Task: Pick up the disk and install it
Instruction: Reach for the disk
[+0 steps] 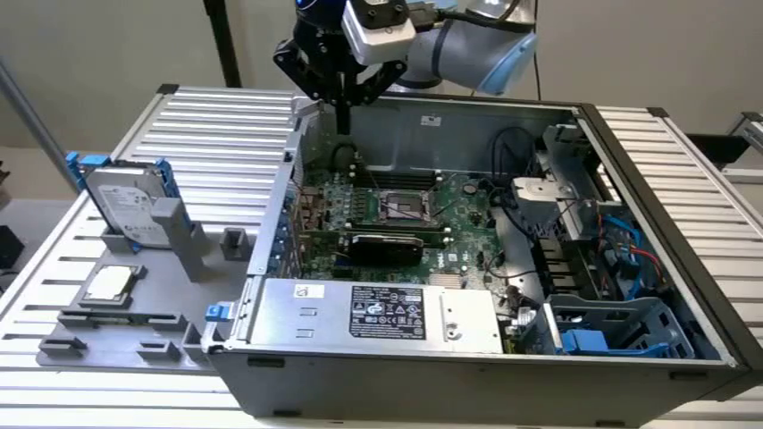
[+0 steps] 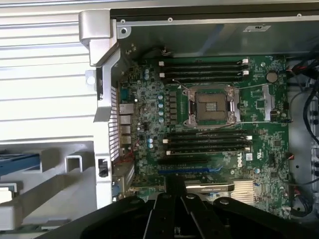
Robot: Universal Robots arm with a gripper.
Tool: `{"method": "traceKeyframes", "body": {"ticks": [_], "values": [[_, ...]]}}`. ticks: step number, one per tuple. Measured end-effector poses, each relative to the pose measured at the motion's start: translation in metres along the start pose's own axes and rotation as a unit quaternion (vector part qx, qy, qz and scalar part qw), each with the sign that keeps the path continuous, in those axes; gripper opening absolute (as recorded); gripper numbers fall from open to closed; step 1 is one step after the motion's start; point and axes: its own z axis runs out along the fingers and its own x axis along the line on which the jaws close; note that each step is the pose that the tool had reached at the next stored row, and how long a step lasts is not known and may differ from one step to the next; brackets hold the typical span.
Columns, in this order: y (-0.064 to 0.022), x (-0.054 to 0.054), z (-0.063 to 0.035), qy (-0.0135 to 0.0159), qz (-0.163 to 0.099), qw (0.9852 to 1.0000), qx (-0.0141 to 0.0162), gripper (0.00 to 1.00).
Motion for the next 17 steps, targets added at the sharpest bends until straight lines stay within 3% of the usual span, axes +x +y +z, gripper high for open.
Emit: {"method": "traceKeyframes", "body": {"ticks": [17], "values": [[-0.0057, 0.077, -0.0012, 0.0001, 0.000, 1.0000, 0.0000, 0.00]]}}
